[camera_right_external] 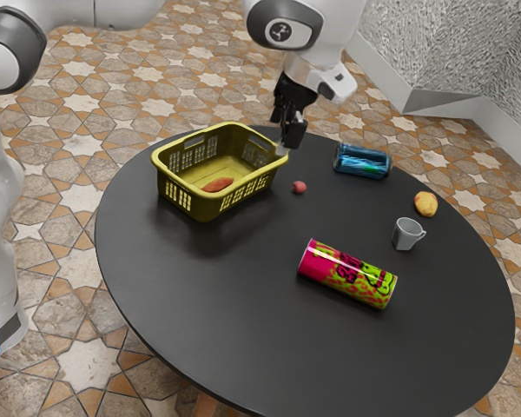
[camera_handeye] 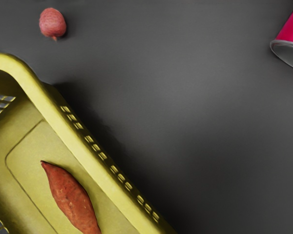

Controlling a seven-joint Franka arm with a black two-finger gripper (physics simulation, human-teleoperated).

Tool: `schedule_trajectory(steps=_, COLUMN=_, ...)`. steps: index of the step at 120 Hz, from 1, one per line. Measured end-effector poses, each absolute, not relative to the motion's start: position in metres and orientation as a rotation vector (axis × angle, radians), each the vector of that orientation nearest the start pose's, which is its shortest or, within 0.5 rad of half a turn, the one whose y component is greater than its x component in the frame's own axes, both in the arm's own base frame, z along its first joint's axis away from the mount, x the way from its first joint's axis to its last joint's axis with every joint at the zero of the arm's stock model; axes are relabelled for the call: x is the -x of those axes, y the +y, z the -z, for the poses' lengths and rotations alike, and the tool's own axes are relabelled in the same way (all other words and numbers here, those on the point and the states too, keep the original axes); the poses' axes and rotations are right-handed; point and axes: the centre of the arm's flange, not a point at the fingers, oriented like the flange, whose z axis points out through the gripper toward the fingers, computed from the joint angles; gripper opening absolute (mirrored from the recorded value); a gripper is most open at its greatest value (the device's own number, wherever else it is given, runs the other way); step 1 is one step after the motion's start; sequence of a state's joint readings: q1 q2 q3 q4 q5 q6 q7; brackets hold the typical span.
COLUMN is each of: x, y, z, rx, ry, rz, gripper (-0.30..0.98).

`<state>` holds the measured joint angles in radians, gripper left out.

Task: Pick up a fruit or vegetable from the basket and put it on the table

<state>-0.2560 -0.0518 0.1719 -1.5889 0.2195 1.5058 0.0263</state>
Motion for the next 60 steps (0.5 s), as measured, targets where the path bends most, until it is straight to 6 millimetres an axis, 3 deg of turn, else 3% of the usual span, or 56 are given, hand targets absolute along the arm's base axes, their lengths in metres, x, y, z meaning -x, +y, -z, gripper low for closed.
schedule_trajectory(steps=30, x=-0.542, y=-0.022, z=-0.641, rx=2.928, ry=0.144, rz=0.052, gripper=0.69)
schedule_trajectory(steps=43, x=-0.53, y=-0.016, z=-0.633, rx=2.958, ry=0.012, rz=0.049, gripper=0.69)
schedule_trajectory(steps=49, x=-0.521, y=-0.005, z=-0.63, rx=2.975, ry=-0.077, rz=0.045, gripper=0.69)
schedule_trajectory(steps=60, x=-0.505, y=0.037, z=-0.623, rx=3.002, ry=-0.305, rz=0.02, gripper=0.69)
